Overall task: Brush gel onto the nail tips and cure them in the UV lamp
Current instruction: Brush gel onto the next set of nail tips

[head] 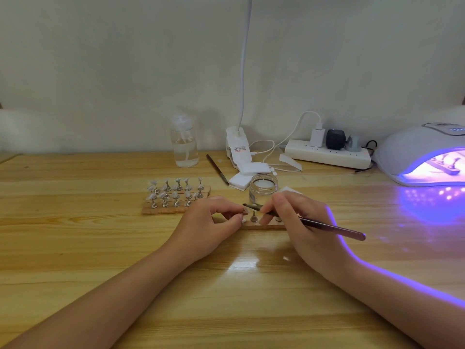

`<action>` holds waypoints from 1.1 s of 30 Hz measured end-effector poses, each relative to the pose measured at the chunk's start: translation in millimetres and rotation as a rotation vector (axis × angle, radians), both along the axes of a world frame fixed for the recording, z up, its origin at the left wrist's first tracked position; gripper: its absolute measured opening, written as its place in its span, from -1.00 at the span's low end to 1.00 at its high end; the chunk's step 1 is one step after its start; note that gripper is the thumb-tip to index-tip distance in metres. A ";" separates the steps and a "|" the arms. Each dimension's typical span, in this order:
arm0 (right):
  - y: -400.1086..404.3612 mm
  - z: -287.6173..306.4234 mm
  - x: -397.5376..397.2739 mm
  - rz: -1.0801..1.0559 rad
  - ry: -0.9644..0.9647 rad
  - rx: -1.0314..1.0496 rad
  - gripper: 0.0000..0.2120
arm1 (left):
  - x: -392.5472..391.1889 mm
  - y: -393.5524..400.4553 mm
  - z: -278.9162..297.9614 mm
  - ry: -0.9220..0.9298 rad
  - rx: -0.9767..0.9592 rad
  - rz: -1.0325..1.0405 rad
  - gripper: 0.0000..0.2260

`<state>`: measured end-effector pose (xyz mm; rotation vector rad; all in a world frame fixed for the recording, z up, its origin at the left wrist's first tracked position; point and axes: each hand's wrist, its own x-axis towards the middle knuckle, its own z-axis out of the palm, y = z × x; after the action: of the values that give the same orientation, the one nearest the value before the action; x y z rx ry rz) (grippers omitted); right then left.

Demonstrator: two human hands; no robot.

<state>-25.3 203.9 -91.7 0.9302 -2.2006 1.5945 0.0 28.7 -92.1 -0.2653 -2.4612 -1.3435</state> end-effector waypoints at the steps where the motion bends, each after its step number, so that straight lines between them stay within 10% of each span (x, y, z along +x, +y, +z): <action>1: 0.0 -0.5 0.2 0.005 -0.006 -0.013 -0.65 | -0.1 0.0 0.0 -0.001 -0.001 0.002 -0.77; 33: 1.5 -2.4 2.2 0.036 -0.003 -0.170 -0.59 | 0.9 0.1 0.5 0.004 0.003 -0.014 -0.80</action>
<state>-23.1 205.4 -94.1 0.9222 -2.0228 1.7679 0.9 28.8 -91.6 -0.2846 -2.4583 -1.3501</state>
